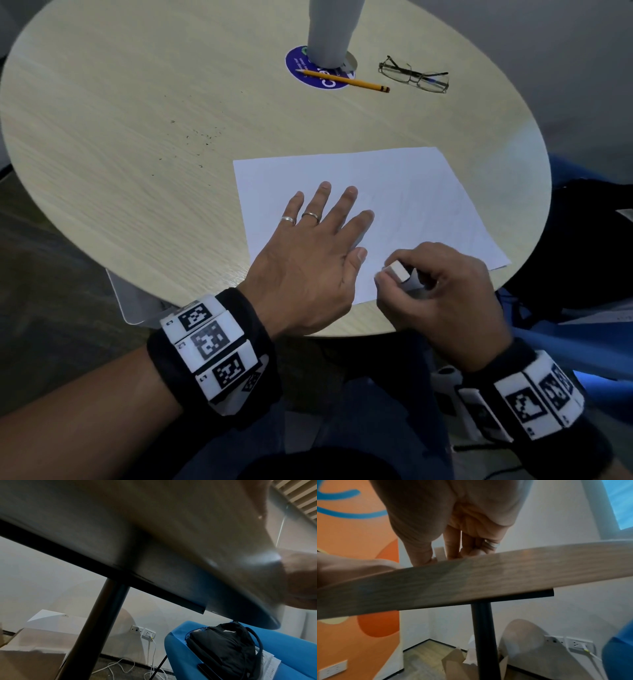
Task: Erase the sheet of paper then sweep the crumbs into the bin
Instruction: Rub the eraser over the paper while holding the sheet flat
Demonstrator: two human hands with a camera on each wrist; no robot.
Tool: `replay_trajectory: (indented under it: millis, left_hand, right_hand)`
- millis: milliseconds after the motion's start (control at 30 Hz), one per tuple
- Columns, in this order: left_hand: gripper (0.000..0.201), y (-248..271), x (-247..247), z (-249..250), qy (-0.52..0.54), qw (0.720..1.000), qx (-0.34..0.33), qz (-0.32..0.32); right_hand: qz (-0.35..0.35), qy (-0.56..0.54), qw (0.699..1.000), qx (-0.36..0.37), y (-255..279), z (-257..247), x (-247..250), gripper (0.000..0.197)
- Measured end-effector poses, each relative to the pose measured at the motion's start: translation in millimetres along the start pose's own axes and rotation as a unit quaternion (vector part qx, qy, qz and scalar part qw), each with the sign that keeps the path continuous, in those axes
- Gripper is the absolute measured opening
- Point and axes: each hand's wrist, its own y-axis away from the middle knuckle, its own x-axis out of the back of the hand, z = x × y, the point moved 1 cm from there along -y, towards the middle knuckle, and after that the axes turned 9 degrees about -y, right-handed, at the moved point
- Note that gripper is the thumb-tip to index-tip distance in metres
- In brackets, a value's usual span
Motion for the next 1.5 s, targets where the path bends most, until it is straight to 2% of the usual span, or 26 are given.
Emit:
replay_trajectory:
  millis: [67,167,233,367,500,567,633,700,767,833,933,1100,1233,1300,1433,1500]
  left_hand:
    - [0.058,0,0,0,-0.002,1.0,-0.001,-0.001]
    - [0.058,0,0,0,-0.003,1.0,0.001,-0.002]
    - [0.058,0,0,1,-0.001,1.0,0.001,-0.003]
    - [0.058,0,0,0,0.001,1.0,0.0,0.0]
    - [0.059,0,-1,-1,0.002,1.0,0.001,-0.004]
    - [0.058,0,-1,-1,0.007,1.0,0.001,-0.002]
    - [0.058,0,0,-1,0.01,1.0,0.0,0.0]
    - [0.058,0,0,-1,0.011,1.0,0.001,0.003]
    - [0.058,0,-1,-1,0.01,1.0,0.002,0.002]
    - [0.058,0,0,0,0.008,1.0,0.001,-0.004]
    - [0.058,0,2,1,0.011,1.0,0.003,-0.004]
    - [0.058,-1,5,1,0.011,1.0,0.002,-0.009]
    - [0.058,-1,4,1,0.005,1.0,0.004,-0.015]
    - [0.058,-1,4,2,0.001,1.0,0.005,-0.014]
    - [0.058,-1,4,2,0.001,1.0,0.004,-0.012]
    - [0.058,-1,3,1,0.003,1.0,0.004,-0.011]
  right_hand:
    - [0.008,-0.005,1.0,-0.015,-3,11,7,0.018]
    - [0.057,-0.009,0.996,-0.069,-7,34,26,0.022]
    - [0.061,0.022,0.996,-0.054,-8,29,24,0.021]
    - [0.015,0.017,1.0,0.008,-1,3,-1,0.013]
    - [0.059,-0.018,0.995,-0.083,-11,35,22,0.019]
    - [0.081,0.009,0.993,-0.089,-13,38,26,0.019]
    - [0.07,0.006,0.995,-0.065,-10,24,17,0.019]
    - [0.026,-0.003,0.999,-0.034,-5,9,5,0.016]
    - [0.014,-0.023,0.998,-0.05,-7,15,7,0.018]
    - [0.06,-0.034,0.994,-0.088,-12,34,19,0.019]
    - [0.101,0.006,0.991,-0.085,-15,39,25,0.017]
    - [0.017,-0.002,0.999,-0.04,-11,10,-2,0.019]
    - [0.079,-0.017,0.993,-0.087,-22,46,21,0.025]
    - [0.101,0.01,0.991,-0.085,-20,44,22,0.024]
    - [0.054,-0.012,0.997,-0.056,-14,15,1,0.018]
    - [0.046,-0.03,0.996,-0.065,-17,23,3,0.021]
